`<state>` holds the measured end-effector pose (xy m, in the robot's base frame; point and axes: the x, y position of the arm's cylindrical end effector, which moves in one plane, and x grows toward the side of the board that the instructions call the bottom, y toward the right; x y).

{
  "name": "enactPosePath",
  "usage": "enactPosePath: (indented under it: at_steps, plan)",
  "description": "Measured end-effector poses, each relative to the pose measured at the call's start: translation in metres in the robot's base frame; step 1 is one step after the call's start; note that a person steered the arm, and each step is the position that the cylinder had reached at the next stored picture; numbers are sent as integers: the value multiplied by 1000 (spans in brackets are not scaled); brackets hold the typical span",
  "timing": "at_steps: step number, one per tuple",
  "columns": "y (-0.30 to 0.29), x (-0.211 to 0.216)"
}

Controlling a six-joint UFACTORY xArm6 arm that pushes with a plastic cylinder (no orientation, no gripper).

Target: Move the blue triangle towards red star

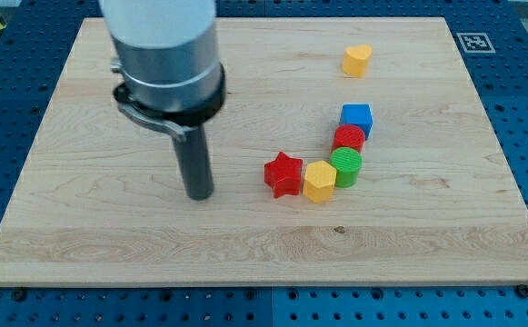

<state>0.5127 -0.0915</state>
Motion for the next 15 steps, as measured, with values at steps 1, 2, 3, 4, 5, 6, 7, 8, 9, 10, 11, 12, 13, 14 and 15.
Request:
enactPosePath:
  at_steps: [1,2,3,4,5,6,7,8,9,10,11,12,13,14,15]
  plan:
    - [-31,-31]
    - [-31,-32]
    - [-31,-56]
    - [-31,-63]
    - [-31,-63]
    - [-28,-65]
    - [-28,-65]
    - [-28,-65]
    - [-28,-77]
    - [-28,-81]
    - [-24,-81]
    - [-19,-81]
    - [-18,-81]
    - [-10,-79]
    - [2,-73]
